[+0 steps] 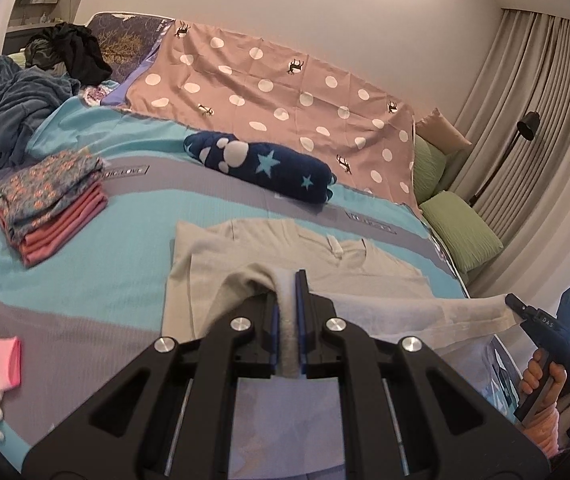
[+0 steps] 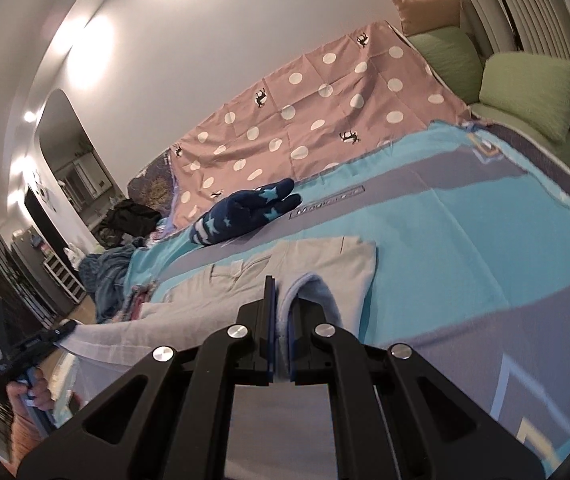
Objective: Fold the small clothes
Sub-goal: 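Fold the held hem toward the collar with both grippers, then open both grippers and release the hem onto the collar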
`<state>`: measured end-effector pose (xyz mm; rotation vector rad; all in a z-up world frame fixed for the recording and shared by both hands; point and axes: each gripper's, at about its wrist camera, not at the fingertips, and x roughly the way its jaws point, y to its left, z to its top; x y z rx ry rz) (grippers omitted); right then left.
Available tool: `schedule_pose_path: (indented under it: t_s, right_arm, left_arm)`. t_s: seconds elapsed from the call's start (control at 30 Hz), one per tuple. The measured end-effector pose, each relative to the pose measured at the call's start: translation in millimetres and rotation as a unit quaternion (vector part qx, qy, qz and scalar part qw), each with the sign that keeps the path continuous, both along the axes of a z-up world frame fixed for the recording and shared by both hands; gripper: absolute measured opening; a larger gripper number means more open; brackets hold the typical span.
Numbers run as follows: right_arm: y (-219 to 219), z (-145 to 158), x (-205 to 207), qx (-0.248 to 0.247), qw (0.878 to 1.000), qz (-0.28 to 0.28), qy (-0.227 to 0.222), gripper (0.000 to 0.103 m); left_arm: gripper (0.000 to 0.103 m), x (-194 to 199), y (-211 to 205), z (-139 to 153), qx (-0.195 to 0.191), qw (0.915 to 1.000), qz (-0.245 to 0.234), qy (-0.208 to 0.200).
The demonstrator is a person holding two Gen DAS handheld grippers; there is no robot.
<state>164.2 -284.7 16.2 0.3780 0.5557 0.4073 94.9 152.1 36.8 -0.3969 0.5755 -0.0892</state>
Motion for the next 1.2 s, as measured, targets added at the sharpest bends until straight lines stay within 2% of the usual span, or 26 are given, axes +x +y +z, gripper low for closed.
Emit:
schedule_pose_path:
  t_s: [0.2,0.47,0.77,0.87,0.97,1.0,1.03,1.1,1.17,1.2]
  right_arm:
    - [13.2,5.1,36.4,-0.043,0.999,-0.009,-0.011,0.005]
    - [27.4,-5.5,95.6,-0.08,0.997,-0.019,0.014,0.005]
    - [43.8,-16.4,153.8,-0.123,0.992,-0.034,0.022,0.005]
    - [49.7,-27.4,177.6,-0.131,0.99,-0.033,0.036,0.005]
    - [59.6,-48.5,201.7,-0.162,0.985,-0.026,0.06,0.006]
    - [62.0,-56.3,208.2,-0.171,0.982,-0.022,0.075,0.011]
    - [64.1,-71.0,217.4,-0.178,0.978,-0.014,0.111,0.013]
    - [59.4,-84.9,223.3,-0.159,0.977,-0.005,0.144,0.019]
    - [52.0,-85.7,220.0,-0.139,0.979,-0.004,0.146,0.022]
    - [49.3,-84.5,218.3,-0.133,0.98,-0.004,0.146,0.023]
  left_arm:
    - [0.007,39.2,2.6,-0.4,0.015,0.9997,0.001,0.019]
    - [0.007,101.1,9.0,-3.6,0.043,0.9983,0.002,0.04]
    - [0.008,161.3,14.4,-22.0,0.061,0.9961,0.003,0.064]
    - [0.008,184.8,19.2,-36.7,0.061,0.9947,0.007,0.082]
    - [0.01,208.1,23.7,-63.6,0.067,0.9913,0.007,0.113]
    - [0.01,215.1,25.8,-76.3,0.063,0.9893,0.006,0.131]
    - [0.01,218.9,27.1,-85.2,0.059,0.9876,0.007,0.145]
    - [0.011,221.0,28.7,-99.2,0.052,0.9861,0.009,0.158]
    - [0.015,216.5,29.9,-100.0,0.047,0.9875,0.005,0.15]
    - [0.025,213.8,31.1,-98.3,0.043,0.988,0.005,0.148]
